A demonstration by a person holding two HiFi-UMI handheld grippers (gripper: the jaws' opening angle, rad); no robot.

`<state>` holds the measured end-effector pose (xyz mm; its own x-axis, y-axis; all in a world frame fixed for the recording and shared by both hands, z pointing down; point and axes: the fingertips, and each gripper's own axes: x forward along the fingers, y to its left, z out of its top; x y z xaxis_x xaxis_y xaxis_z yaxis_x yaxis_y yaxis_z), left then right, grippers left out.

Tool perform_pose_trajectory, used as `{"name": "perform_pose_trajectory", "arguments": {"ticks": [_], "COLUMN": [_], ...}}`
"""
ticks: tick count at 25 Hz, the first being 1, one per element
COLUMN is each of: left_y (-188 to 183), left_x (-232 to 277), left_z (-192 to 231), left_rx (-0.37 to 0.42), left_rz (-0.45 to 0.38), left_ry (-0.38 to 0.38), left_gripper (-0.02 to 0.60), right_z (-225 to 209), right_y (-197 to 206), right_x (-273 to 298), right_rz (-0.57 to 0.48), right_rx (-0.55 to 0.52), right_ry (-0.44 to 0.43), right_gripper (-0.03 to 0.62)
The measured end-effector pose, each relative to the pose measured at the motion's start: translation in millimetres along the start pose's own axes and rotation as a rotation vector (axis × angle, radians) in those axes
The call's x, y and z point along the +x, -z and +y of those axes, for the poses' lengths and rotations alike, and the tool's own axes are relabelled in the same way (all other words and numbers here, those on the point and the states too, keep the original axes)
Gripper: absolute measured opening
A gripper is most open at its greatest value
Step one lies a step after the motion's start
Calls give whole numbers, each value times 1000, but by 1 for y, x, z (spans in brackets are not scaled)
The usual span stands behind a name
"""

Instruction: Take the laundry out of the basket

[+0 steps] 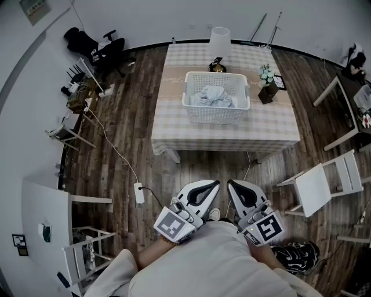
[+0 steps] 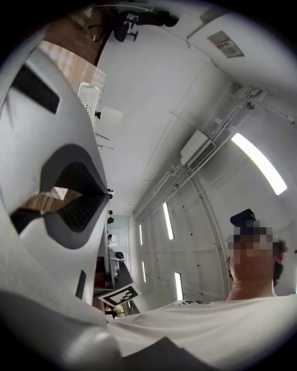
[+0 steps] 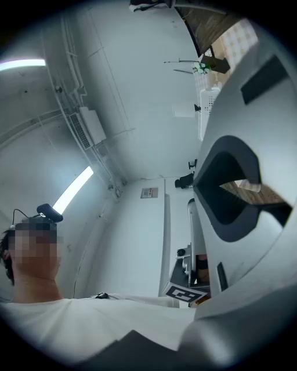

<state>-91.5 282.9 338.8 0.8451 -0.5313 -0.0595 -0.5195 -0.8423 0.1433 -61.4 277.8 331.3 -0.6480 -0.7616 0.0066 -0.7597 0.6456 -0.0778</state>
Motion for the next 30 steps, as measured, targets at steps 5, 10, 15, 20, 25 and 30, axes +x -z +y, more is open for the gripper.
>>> {"name": "perform_pose_trajectory", "arguments": {"ticks": [5,10,15,20,25,30], "left_y": [-3,-4,4,12,26,36], "left_x": [5,10,19,34,53,68], "left_z": [2,0,-3,-13,-28,-33], "left_rx": [5,3,8,14,0,-29], "left_rz": [-10,-5,10,-15,13,75], "left_ry": [7,13,5,-13,-10,-7], "left_gripper": [17,17,18,18,18,18], "right_z": [-5,-9,-22,-39,-58,-70], "right_y": [-1,-2,3,5,12,22], "right_x": [2,0,-9,-33,-51,-52], "right_rz": [-3,-3,-4,1,15,15], "right_rx": [5,13,32,32,35,80], "right_ry": [2,4,15,26,41,32], "right_gripper": [-8,-6,-3,-3,-3,-3]}}
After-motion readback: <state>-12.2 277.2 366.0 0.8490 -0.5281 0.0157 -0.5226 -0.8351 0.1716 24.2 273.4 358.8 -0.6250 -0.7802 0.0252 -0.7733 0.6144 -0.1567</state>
